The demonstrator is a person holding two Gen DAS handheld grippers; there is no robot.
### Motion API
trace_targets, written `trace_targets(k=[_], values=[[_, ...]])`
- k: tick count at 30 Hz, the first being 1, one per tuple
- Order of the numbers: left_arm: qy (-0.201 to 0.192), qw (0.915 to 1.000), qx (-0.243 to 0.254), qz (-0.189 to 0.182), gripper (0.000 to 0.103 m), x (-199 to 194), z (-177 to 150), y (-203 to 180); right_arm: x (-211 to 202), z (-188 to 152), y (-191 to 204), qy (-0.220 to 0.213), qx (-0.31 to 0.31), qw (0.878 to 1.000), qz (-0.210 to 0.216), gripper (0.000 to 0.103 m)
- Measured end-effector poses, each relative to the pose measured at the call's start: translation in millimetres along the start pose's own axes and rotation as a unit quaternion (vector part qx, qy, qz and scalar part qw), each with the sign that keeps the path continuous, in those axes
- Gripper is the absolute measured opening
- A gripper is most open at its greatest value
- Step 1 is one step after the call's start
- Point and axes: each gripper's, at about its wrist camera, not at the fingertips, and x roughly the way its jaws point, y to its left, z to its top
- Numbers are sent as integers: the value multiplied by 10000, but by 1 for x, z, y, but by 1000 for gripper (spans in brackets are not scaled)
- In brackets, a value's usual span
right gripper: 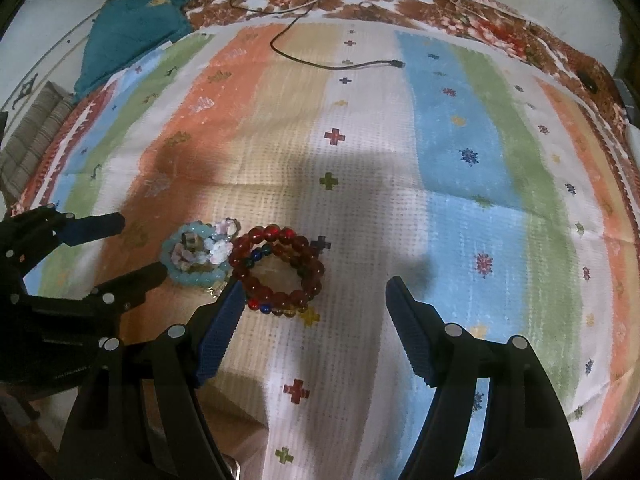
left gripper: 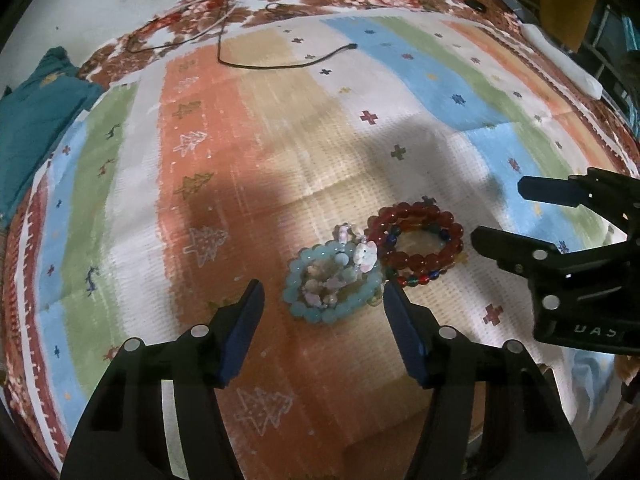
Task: Organize jewelry
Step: 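Grasp the white charm bead bracelet with the left gripper while the right grasps the red bead bracelet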
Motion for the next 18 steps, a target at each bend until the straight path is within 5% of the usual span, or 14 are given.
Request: trace_targets(k=[18], values=[[168, 9992, 286, -210, 44, 29, 13, -8, 39, 8, -4, 336, 72, 9994, 64, 50]])
